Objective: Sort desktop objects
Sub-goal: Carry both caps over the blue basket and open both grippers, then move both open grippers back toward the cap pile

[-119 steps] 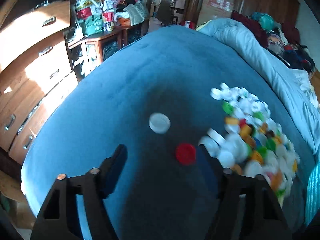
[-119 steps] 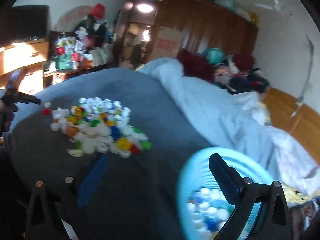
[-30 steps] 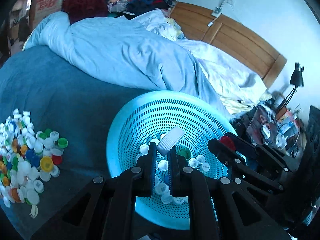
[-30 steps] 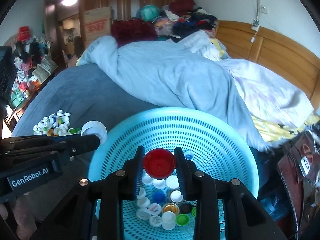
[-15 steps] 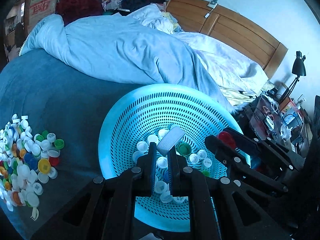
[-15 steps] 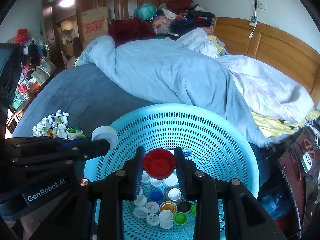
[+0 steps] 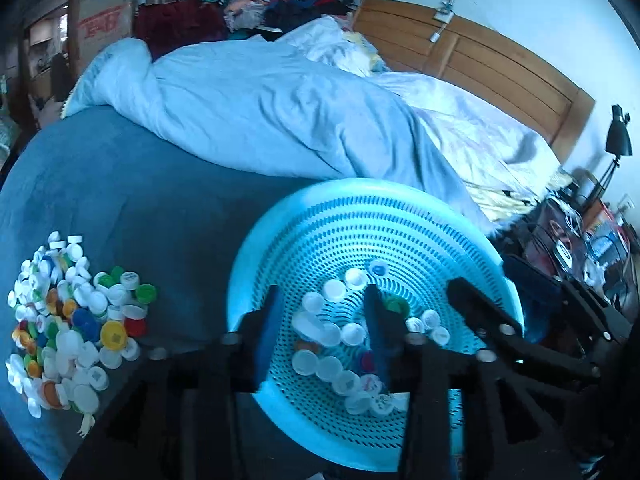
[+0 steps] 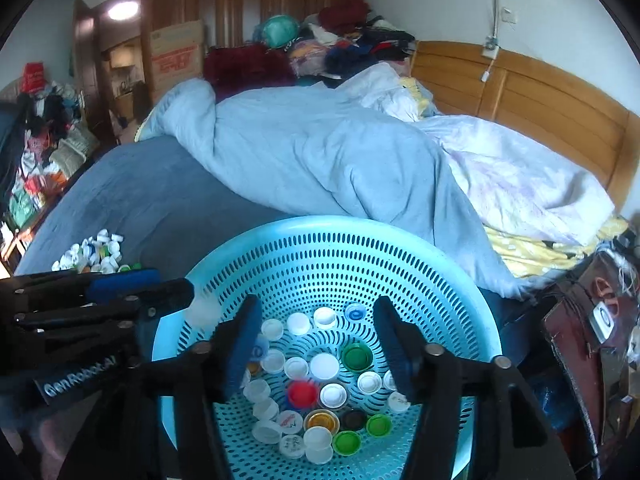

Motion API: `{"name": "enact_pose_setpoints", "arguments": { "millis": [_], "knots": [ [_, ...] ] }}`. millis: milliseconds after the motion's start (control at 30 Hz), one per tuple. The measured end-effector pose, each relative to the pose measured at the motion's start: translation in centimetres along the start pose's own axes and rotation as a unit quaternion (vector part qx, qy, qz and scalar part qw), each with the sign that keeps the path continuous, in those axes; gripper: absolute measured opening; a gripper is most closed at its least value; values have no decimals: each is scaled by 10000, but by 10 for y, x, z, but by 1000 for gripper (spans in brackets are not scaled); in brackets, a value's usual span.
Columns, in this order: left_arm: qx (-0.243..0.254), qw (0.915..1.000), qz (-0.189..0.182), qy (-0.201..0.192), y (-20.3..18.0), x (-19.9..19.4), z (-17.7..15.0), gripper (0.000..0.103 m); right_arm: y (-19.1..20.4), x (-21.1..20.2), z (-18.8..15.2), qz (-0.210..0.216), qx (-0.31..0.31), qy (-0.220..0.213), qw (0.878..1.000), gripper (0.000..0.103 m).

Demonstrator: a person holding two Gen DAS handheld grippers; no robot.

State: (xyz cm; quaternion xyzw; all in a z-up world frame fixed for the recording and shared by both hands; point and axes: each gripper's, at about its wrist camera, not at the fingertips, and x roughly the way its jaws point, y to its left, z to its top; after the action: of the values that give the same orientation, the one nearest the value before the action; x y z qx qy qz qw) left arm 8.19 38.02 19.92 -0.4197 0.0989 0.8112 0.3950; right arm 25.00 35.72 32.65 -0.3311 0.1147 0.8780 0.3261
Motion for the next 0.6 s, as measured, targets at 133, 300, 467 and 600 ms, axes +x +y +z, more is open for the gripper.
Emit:
{"name": "enact_pose_setpoints", "arguments": {
  "millis": [133, 300, 467, 600],
  "knots": [
    [33, 9999, 143, -44, 2, 0, 1, 39, 2, -1, 1, -15, -28, -35, 10000, 75],
    [30, 9991, 386, -146, 11, -5, 1, 48, 9, -6, 4, 43, -85, -150, 9998, 80],
    [-56, 9938, 1070, -310, 39, -20, -5, 69, 36, -24, 9, 150, -418, -511, 9977, 103],
    [-310, 9737, 2198, -504, 80, -47, -21, 101, 78, -40, 8, 450, -908, -759, 9920, 103]
  ]
}}
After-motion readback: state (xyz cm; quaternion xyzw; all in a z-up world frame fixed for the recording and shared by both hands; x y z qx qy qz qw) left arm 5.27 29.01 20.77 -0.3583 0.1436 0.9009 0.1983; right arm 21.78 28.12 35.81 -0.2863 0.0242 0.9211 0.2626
